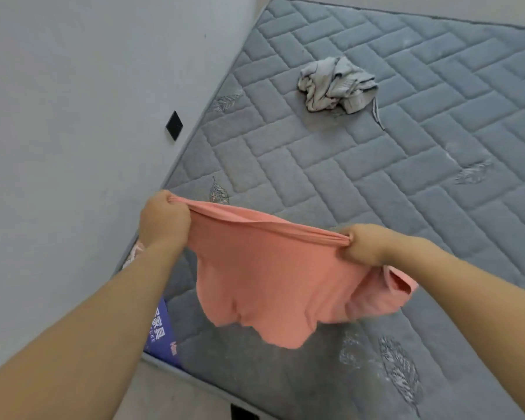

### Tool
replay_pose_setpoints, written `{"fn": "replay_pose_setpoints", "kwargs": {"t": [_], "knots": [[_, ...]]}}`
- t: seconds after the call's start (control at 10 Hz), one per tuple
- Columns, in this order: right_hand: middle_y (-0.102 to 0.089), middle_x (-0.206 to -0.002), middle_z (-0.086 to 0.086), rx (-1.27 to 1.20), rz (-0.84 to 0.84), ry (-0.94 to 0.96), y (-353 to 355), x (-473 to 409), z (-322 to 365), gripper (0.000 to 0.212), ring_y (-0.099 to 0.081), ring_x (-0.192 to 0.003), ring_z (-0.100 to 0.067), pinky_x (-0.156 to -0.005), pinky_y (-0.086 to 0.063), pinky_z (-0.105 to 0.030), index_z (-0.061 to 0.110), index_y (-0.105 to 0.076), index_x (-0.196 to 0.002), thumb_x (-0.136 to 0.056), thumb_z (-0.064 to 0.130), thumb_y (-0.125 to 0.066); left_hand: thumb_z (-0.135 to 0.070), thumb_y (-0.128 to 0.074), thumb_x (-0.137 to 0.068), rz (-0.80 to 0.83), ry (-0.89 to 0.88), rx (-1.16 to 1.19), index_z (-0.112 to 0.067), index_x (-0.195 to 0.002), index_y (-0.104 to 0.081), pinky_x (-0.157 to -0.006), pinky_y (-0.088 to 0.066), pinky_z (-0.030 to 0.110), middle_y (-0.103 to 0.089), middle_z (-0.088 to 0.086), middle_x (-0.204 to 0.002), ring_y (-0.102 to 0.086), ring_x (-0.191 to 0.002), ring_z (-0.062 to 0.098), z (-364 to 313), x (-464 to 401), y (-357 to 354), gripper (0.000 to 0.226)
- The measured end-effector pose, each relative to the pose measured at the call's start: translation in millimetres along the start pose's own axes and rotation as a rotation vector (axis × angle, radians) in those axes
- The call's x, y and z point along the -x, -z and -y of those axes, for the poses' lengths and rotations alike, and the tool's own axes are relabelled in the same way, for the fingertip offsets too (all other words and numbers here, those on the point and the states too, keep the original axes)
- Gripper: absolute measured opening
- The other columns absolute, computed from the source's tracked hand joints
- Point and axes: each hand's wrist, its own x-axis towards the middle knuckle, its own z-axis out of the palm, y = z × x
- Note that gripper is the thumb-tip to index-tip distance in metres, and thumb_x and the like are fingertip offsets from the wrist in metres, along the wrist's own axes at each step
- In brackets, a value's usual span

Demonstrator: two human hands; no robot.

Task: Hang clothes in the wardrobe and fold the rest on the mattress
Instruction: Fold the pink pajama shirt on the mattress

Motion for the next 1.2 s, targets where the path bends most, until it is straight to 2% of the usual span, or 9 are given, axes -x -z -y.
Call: {"fn": "replay_pose_setpoints", "kwargs": {"t": [0.2, 0.3, 0.5, 0.6, 0.8, 0.9, 1.0, 1.1, 1.2], "knots": [[-0.067, -0.071, -0.006, -0.654, -0.440, -0.113, 42, 14, -29, 0.017, -0.063, -0.069, -0.027, -0.053, -0.044, -0.028, 0.018, -0.070, -0.082, -0.088, 0.011, -0.055, -0.018, -0.031, -0.098, -0.210, 0.200, 0.042, -0.019, -0.126, -0.058, -0.102, -0.033, 0.037, -0.040, 0.014, -0.142, -0.040, -0.126, 0.039, -92, -30, 2, 0.039], [-0.067, -0.095, -0.024, -0.695, -0.931, -0.341, 55, 9, -81, 0.020, -0.059, -0.083, -0.038, -0.066, -0.044, -0.039, 0.005, -0.066, -0.090, -0.086, 0.010, -0.047, -0.016, -0.033, -0.095, -0.196, -0.063, 0.177, -0.016, -0.120, -0.061, -0.097, -0.035, 0.033, -0.046, 0.015, -0.136, -0.048, -0.118, 0.038, -146, -29, -16, 0.037], [-0.066, -0.073, -0.013, -1.608, -0.708, -0.503, 91, 11, -108, 0.021, -0.061, -0.071, -0.024, -0.075, -0.057, -0.038, 0.006, -0.063, -0.102, -0.089, 0.012, -0.048, -0.002, -0.026, -0.099, 0.400, 0.502, 0.829, -0.003, -0.105, -0.057, -0.057, -0.055, 0.037, -0.064, 0.022, -0.086, -0.065, -0.063, 0.030, -186, 36, -61, 0.031], [-0.065, -0.062, 0.001, -1.822, -1.130, -0.187, 169, 25, -98, 0.027, -0.057, -0.061, -0.012, -0.056, -0.054, -0.024, 0.013, -0.063, -0.083, -0.098, 0.012, -0.042, 0.001, -0.031, -0.100, 0.192, 0.203, 0.875, 0.006, -0.113, -0.060, -0.091, -0.049, 0.033, -0.065, 0.023, -0.108, -0.062, -0.082, 0.022, -254, 25, -42, 0.033], [-0.067, -0.106, -0.011, -1.125, -1.794, 0.116, 214, 61, -76, 0.036, -0.056, -0.093, -0.012, -0.086, -0.047, -0.031, 0.010, -0.064, -0.108, -0.085, 0.003, -0.037, -0.001, -0.030, -0.101, -0.203, -0.291, 1.289, 0.021, -0.106, -0.046, -0.092, -0.043, 0.027, -0.057, 0.037, -0.118, -0.056, -0.102, 0.044, -329, -16, 21, 0.027], [-0.069, -0.103, -0.002, -0.335, -1.499, 0.123, 150, 64, -63, 0.045, -0.060, -0.084, -0.021, -0.066, -0.043, -0.030, 0.023, -0.063, -0.118, -0.080, 0.016, -0.041, 0.001, -0.032, -0.100, -0.209, -0.165, 1.187, 0.014, -0.110, -0.057, -0.086, -0.046, 0.027, -0.064, 0.021, -0.107, -0.059, -0.089, 0.022, -273, 7, -3, 0.029], [-0.067, -0.116, 0.001, 0.181, -0.684, -0.118, 41, 52, -65, 0.039, -0.064, -0.098, -0.024, -0.078, -0.054, -0.037, 0.024, -0.063, -0.127, -0.095, 0.025, -0.043, -0.008, -0.036, -0.101, 0.087, -0.083, 0.249, 0.006, -0.119, -0.060, -0.092, -0.044, 0.037, -0.062, 0.025, -0.123, -0.059, -0.111, 0.034, -147, 62, -45, 0.033], [-0.061, -0.133, -0.004, 0.288, 0.189, -0.257, -78, 51, -72, 0.034, -0.059, -0.118, -0.026, -0.090, -0.050, -0.037, 0.016, -0.065, -0.126, -0.097, 0.018, -0.047, -0.017, -0.044, -0.098, 0.999, -0.084, -0.876, -0.003, -0.112, -0.064, -0.075, -0.054, 0.035, -0.068, 0.017, -0.117, -0.069, -0.087, 0.029, -29, 117, -66, 0.029], [-0.049, -0.146, -0.007, 0.083, 0.667, -0.285, -131, 52, -71, 0.033, -0.057, -0.112, -0.027, -0.096, -0.041, -0.033, 0.013, -0.062, -0.123, -0.101, 0.034, -0.049, -0.024, -0.048, -0.096, 1.441, 0.064, -1.124, -0.006, -0.103, -0.064, -0.067, -0.054, 0.032, -0.069, 0.013, -0.105, -0.068, -0.078, 0.023, 3, 146, -83, 0.026]]}}
